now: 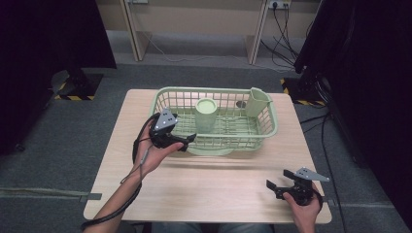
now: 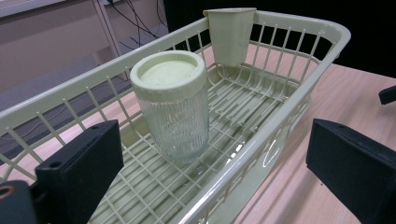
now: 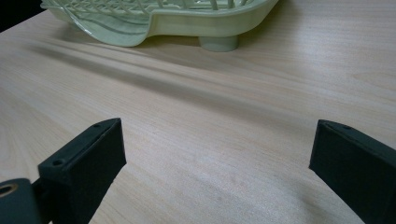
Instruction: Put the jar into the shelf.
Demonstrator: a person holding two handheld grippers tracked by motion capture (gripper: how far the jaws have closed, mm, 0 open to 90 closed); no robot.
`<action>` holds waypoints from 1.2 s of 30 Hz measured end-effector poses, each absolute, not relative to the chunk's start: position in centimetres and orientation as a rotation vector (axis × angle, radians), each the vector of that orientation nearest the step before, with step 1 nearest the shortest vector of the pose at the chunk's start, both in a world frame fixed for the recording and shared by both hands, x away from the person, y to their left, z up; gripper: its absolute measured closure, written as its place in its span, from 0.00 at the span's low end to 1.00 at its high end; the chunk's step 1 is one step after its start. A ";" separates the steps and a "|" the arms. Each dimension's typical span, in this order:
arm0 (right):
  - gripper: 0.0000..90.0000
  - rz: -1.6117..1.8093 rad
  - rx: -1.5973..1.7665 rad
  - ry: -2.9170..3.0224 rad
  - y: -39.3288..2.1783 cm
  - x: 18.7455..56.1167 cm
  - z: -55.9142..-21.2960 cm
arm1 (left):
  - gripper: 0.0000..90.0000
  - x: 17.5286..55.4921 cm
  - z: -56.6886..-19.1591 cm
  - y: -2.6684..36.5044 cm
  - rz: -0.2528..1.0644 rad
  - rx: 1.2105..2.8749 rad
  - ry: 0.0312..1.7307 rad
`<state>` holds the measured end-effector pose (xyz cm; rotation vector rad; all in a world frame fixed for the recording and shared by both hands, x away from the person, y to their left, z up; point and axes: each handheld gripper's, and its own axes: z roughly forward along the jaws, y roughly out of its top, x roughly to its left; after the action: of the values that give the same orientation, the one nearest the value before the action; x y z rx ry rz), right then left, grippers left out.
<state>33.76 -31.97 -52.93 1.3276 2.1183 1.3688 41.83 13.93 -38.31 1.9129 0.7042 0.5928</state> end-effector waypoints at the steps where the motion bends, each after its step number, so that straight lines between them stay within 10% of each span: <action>1: 0.04 1.368 1.329 2.118 -32.0 33.8 -52.9 | 0.04 41.7 -38.4 14.0 0.593 1.908 0.705; 36: 0.04 1.366 1.329 2.119 -31.9 33.7 -52.9 | 0.04 37.5 -40.9 17.7 0.582 1.864 0.735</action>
<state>33.74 -31.92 -52.93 1.3293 2.1188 1.3659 37.49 17.70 -40.91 1.8638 0.7349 0.5823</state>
